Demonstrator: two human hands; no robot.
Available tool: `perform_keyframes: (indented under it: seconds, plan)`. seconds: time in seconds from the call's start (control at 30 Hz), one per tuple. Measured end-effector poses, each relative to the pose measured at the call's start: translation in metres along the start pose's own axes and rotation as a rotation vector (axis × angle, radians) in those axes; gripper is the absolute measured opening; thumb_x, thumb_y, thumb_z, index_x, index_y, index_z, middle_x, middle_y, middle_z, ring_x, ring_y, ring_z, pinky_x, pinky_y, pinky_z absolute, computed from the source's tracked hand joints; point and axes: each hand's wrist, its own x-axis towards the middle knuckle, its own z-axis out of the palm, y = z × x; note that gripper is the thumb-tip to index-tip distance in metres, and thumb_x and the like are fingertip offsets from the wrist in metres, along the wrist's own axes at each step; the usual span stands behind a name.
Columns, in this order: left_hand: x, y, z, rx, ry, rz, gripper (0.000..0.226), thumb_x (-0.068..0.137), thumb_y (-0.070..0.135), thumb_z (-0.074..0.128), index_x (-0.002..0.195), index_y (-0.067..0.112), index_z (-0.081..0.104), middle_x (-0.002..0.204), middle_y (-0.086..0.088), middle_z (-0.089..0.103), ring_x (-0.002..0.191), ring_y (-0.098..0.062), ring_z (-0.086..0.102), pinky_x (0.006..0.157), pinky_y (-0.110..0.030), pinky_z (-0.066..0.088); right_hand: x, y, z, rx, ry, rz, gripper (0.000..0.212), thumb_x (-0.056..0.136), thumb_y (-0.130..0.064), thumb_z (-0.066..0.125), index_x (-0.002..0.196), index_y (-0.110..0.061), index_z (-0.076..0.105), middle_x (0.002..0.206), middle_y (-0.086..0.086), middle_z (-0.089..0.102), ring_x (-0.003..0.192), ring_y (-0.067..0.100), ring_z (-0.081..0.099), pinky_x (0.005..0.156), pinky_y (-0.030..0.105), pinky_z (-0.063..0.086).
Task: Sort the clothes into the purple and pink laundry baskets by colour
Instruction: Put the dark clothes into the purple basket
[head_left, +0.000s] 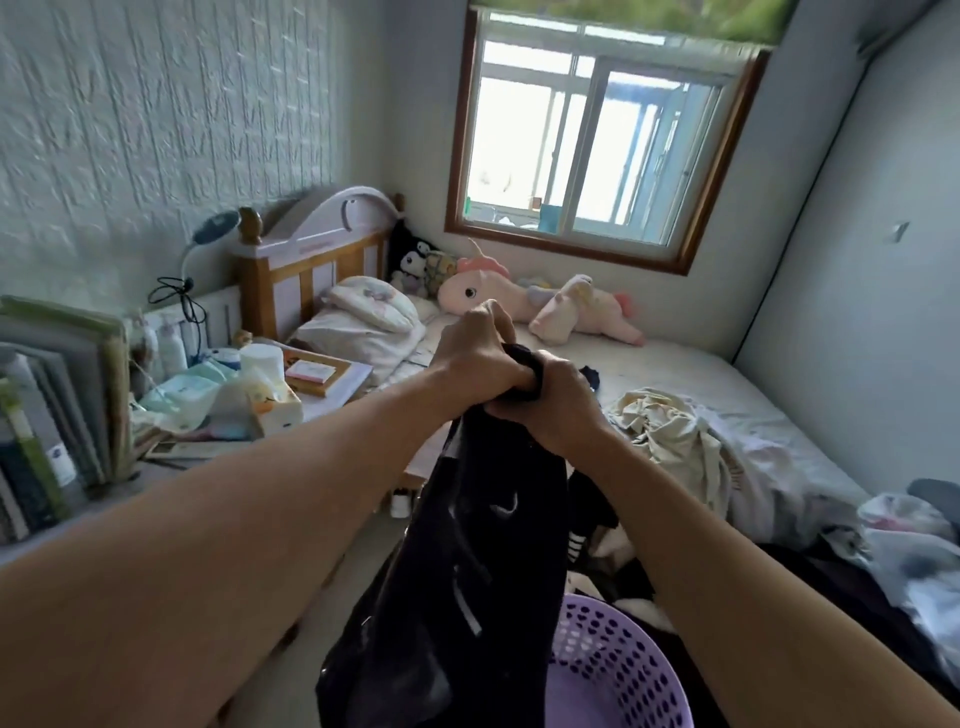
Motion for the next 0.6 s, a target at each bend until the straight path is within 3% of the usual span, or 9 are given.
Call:
perform_keyframes:
  seconds: [0.17,0.3,0.4,0.47,0.6]
  plan:
    - [-0.006,-0.001,-0.037,-0.294,-0.099,0.041,0.045,0.067,0.008,0.083,0.097,0.017,0.051,0.090,-0.009,0.068,0.077,-0.017,0.064,0.072,-0.028,0.053,0.007,-0.020,-0.022,0.225,0.088,-0.009,0.014,0.075,-0.012,0.076,0.082,-0.017,0.066,0.078,0.005,0.067,0.075,0.021,0.063,0.077,0.044,0.052]
    - [-0.012,-0.020,-0.048,-0.045,-0.316,-0.059,0.051,0.066,0.012,0.082,0.110,0.019,0.056,0.097,-0.005,0.068,0.089,-0.018,0.066,0.078,-0.028,0.055,0.009,-0.037,-0.038,0.320,0.107,-0.001,0.017,0.080,-0.006,0.071,0.095,-0.012,0.067,0.092,0.010,0.071,0.091,0.029,0.067,0.090,0.049,0.051]
    - [-0.014,-0.027,-0.043,0.038,-0.343,-0.091,0.031,0.074,0.017,0.075,0.103,0.019,0.065,0.095,-0.003,0.068,0.092,-0.019,0.064,0.079,-0.027,0.051,0.011,-0.047,-0.048,0.337,0.134,-0.033,0.018,0.081,-0.003,0.070,0.095,-0.014,0.066,0.090,0.005,0.068,0.089,0.025,0.065,0.088,0.041,0.052]
    - [-0.012,-0.023,-0.039,0.068,-0.313,-0.092,0.007,0.084,0.018,0.067,0.090,0.015,0.066,0.088,-0.005,0.064,0.086,-0.020,0.060,0.071,-0.025,0.044,0.014,-0.049,-0.057,0.251,0.204,-0.042,0.017,0.080,-0.007,0.071,0.096,-0.007,0.067,0.091,0.010,0.069,0.088,0.028,0.066,0.083,0.040,0.052]
    - [-0.003,-0.008,-0.037,0.142,-0.147,-0.013,0.008,0.091,0.021,0.058,0.083,0.018,0.060,0.085,-0.008,0.062,0.085,-0.027,0.060,0.070,-0.027,0.042,0.016,-0.044,-0.079,-0.183,0.338,-0.137,0.036,0.077,-0.010,0.072,0.110,-0.006,0.056,0.098,0.008,0.063,0.086,0.020,0.057,0.072,0.025,0.045]
